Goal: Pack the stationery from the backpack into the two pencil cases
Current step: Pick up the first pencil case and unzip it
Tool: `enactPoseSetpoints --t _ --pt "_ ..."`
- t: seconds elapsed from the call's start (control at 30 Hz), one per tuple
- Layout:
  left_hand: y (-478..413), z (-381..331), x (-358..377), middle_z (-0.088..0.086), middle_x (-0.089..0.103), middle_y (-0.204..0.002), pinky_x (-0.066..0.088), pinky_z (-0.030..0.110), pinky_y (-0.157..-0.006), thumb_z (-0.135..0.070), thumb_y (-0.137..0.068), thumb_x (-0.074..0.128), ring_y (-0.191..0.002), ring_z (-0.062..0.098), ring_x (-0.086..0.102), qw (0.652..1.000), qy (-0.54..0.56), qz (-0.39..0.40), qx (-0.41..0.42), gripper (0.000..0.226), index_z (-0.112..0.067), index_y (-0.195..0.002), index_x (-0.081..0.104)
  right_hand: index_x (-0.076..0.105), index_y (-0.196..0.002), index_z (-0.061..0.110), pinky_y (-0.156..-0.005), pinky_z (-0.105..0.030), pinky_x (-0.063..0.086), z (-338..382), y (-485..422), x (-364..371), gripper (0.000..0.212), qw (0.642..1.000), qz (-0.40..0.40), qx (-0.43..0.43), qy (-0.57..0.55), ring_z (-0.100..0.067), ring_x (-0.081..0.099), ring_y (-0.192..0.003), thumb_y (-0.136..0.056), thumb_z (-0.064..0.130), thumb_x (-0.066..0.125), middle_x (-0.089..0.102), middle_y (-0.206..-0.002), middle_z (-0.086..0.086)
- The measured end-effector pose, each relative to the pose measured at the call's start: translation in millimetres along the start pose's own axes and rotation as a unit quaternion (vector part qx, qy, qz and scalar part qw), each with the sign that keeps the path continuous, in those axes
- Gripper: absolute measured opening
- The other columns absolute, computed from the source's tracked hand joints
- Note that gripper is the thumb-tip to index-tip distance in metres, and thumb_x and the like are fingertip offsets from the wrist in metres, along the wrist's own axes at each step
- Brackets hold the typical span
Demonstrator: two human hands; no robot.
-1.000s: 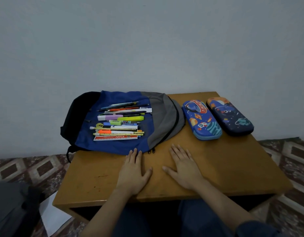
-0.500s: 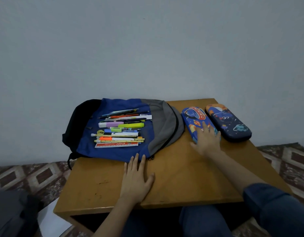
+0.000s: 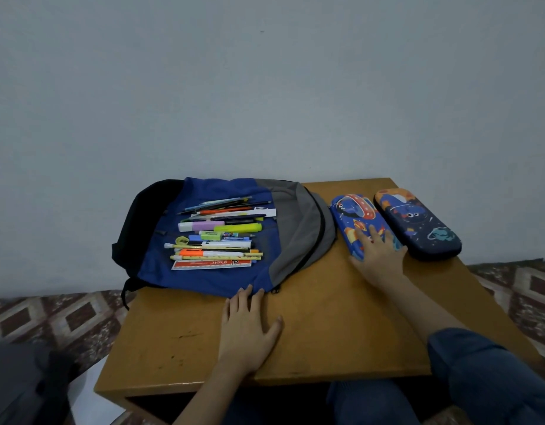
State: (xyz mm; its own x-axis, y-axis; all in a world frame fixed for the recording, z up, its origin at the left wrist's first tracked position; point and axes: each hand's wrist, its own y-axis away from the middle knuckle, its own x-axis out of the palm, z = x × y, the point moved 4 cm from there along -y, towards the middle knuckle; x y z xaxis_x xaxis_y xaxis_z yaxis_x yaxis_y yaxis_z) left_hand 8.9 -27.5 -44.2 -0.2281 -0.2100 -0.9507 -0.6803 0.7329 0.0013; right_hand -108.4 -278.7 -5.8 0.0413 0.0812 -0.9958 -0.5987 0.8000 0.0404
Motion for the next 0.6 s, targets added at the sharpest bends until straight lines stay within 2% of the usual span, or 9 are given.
enactPoseSetpoints --t 0.17,0.5,0.57,0.6 --pt "0.3 -0.1 -1.0 -0.004 0.010 -0.156 0.003 0.035 -0.118 -0.061 -0.089 0.033 -0.144 0.016 0.005 1.000 0.004 -0.002 -0.001 0.068 -0.029 -0.147 0.015 0.006 -0.150 0.026 -0.109 -0.061 0.020 6.8 14.4 2.3 0.071 1.000 -0.022 0.010 0.016 -0.033 0.006 -0.145 -0.094 0.050 0.041 0.007 -0.159 -0.004" --pt "2.8 -0.3 -1.0 -0.002 0.012 -0.155 0.004 0.036 -0.118 -0.060 -0.090 0.035 -0.144 0.017 0.006 1.000 0.015 -0.003 0.001 0.067 -0.027 -0.146 0.017 0.005 -0.150 0.028 -0.110 -0.061 0.019 19.2 69.3 10.8 0.072 0.999 -0.012 0.039 -0.024 -0.033 0.002 -0.145 -0.093 0.049 0.043 0.004 -0.159 -0.005" --pt "2.9 -1.0 -0.6 -0.001 0.010 -0.156 0.002 0.036 -0.118 -0.059 -0.091 0.033 -0.144 0.017 0.004 1.000 0.012 -0.001 0.003 0.067 -0.026 -0.147 0.016 0.015 -0.149 0.027 -0.110 -0.058 0.020 22.0 81.1 10.9 0.068 0.998 -0.016 0.040 -0.038 -0.031 0.008 -0.145 -0.092 0.050 0.044 0.012 -0.158 -0.004" --pt "2.9 -1.3 -0.1 -0.001 0.009 -0.156 0.000 0.036 -0.118 -0.059 -0.091 0.033 -0.145 0.017 0.003 1.000 0.011 0.001 0.004 0.068 -0.026 -0.147 0.015 0.027 -0.146 0.025 -0.110 -0.056 0.022 20.9 83.4 8.9 0.063 0.997 -0.034 0.042 -0.063 -0.028 0.016 -0.143 -0.092 0.051 0.046 0.024 -0.154 -0.004"
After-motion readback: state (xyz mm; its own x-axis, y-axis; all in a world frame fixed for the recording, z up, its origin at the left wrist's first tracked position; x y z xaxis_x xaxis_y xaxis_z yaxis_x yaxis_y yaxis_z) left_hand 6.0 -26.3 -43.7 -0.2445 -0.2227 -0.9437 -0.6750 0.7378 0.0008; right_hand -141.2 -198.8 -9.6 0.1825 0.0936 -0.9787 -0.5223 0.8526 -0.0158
